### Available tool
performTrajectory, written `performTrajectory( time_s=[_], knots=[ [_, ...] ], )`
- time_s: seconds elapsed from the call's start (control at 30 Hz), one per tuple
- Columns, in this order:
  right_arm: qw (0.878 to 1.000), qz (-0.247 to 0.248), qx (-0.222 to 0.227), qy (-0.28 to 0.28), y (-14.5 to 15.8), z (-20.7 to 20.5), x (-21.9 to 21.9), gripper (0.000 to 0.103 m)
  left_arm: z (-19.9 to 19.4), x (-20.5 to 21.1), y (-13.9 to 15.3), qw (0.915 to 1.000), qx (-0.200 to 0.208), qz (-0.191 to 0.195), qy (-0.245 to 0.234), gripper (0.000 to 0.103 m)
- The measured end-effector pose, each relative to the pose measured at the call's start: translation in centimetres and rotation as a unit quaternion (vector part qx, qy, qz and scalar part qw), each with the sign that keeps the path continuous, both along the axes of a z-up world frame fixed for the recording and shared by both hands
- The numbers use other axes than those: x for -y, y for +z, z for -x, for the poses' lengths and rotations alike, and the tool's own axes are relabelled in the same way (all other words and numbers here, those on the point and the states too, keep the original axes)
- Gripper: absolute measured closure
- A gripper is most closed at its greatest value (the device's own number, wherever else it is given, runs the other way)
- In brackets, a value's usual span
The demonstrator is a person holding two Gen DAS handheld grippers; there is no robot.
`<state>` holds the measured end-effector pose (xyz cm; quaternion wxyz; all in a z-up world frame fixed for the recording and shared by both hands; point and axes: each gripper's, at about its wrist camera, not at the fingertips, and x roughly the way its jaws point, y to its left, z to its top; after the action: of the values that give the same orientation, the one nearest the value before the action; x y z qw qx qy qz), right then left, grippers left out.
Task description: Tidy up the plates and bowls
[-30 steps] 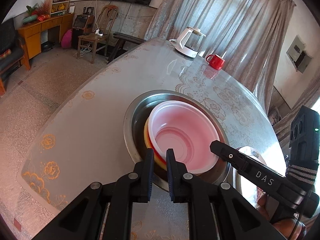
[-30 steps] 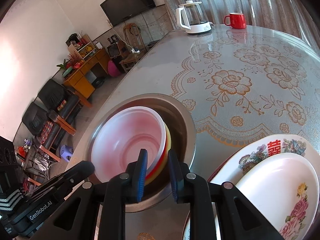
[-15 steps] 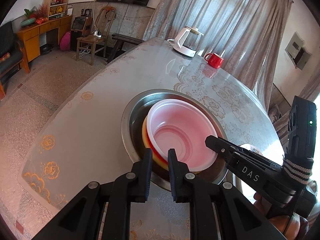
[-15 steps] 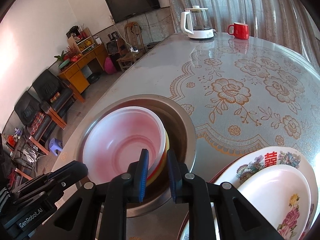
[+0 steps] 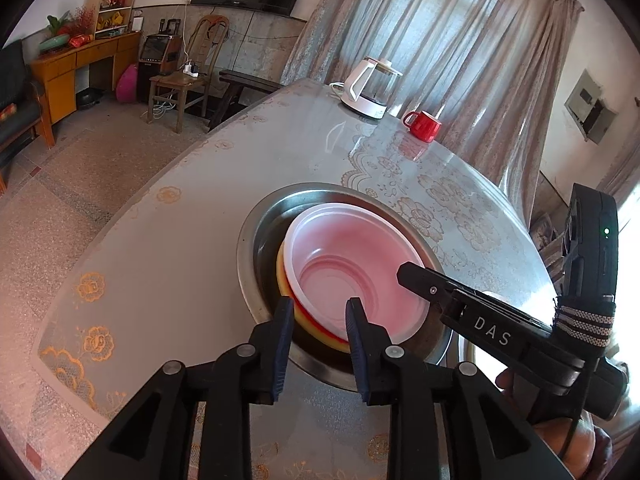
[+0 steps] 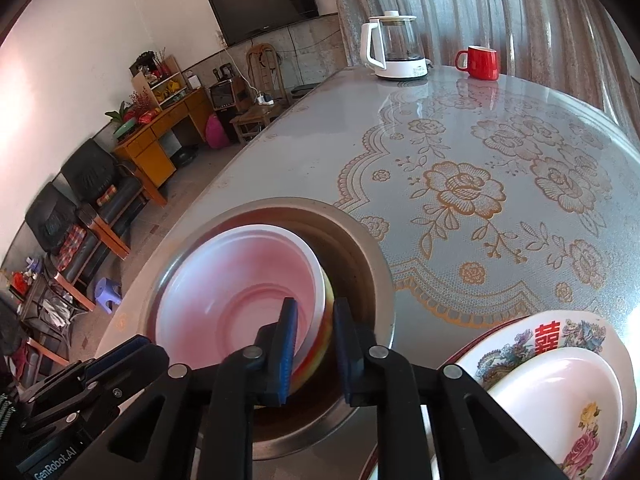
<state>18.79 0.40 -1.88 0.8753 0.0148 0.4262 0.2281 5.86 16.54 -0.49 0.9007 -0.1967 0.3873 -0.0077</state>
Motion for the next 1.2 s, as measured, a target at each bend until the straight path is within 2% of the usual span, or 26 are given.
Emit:
performTrajectory(
  time_s=[0.07, 0.2, 0.4, 0.5, 0.67, 0.87, 0.97, 1.07, 1.2],
  knots=[
    [1.000, -0.002, 0.003, -0.003, 0.3, 0.3, 0.1, 0.073, 0.2, -0.1, 0.2, 1.0000, 0.004, -0.003, 0.003, 0.072],
    [0.999, -0.032, -0.001, -0.012, 0.8, 0.6, 1.3, 0.070, 0.4, -0.6, 0.4, 0.9998, 0.007, -0.007, 0.017, 0.063],
    [0.999, -0.038, 0.020, -0.025, 2.0, 1.4, 3.1, 0.067, 0.8, -1.5, 0.1, 0.9991, 0.006, -0.023, 0.035, 0.063],
    [0.999, -0.038, 0.032, -0.008, 2.5, 2.2, 3.3, 0.068, 1.1, -2.1, -0.1, 0.9984, 0.005, -0.029, 0.048, 0.063],
    [0.998, -0.023, 0.047, 0.046, 2.8, 3.9, 2.1, 0.069, 1.7, -3.0, -0.7, 0.9965, 0.001, -0.048, 0.068, 0.063],
    [0.993, 0.030, 0.060, 0.102, 1.5, 5.7, -0.7, 0.069, 1.9, -3.0, -1.2, 0.9949, 0.000, -0.069, 0.074, 0.063],
    [0.991, 0.054, 0.063, 0.103, 0.9, 5.9, -1.6, 0.069, 1.8, -2.3, -1.1, 0.9934, 0.005, -0.092, 0.069, 0.063],
    [0.992, 0.058, 0.058, 0.093, 0.4, 5.5, -1.6, 0.069, 1.6, -1.8, -1.0, 0.9914, 0.012, -0.112, 0.067, 0.063],
    [0.993, 0.058, 0.061, 0.083, 0.3, 5.2, -1.3, 0.069, 1.3, -1.7, -0.9, 0.9922, 0.015, -0.107, 0.062, 0.063]
  ],
)
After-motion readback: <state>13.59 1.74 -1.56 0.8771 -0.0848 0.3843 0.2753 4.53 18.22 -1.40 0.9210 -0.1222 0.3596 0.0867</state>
